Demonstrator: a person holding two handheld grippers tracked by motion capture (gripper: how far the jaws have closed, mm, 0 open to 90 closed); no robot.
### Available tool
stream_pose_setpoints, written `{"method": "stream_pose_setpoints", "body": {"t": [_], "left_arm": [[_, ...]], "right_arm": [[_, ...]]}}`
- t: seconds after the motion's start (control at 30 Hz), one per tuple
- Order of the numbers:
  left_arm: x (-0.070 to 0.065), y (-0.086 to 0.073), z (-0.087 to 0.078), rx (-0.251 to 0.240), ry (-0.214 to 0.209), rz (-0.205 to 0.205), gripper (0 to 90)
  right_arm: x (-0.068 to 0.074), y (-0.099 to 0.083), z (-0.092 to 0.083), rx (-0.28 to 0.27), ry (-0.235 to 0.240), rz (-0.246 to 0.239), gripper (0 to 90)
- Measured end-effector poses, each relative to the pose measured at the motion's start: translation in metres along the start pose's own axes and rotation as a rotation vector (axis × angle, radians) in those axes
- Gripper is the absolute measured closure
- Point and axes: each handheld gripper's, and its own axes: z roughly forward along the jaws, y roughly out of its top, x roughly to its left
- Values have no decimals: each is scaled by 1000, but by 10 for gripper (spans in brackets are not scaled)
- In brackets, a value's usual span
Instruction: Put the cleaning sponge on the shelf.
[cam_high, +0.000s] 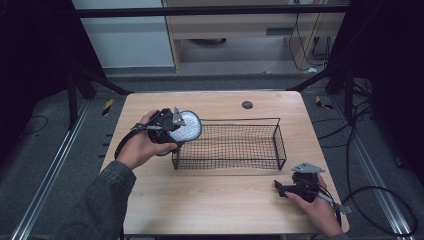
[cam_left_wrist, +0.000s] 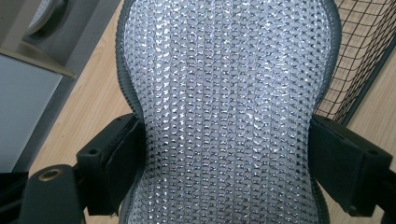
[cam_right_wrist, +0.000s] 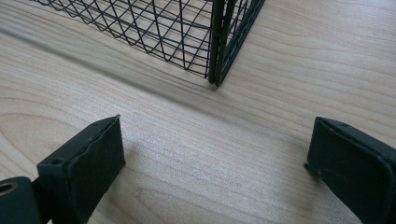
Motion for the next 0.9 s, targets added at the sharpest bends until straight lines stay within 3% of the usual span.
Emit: {"method": "stream_pose_setpoints", "body": {"t": [0.6,0.9], "left_arm": [[4,30,5,-17,19,26,146],[0,44,12,1,-6,63,145]], "right_arm": [[1,0,0,3,2,-2,39],[1,0,0,1,5,-3,38]]}}
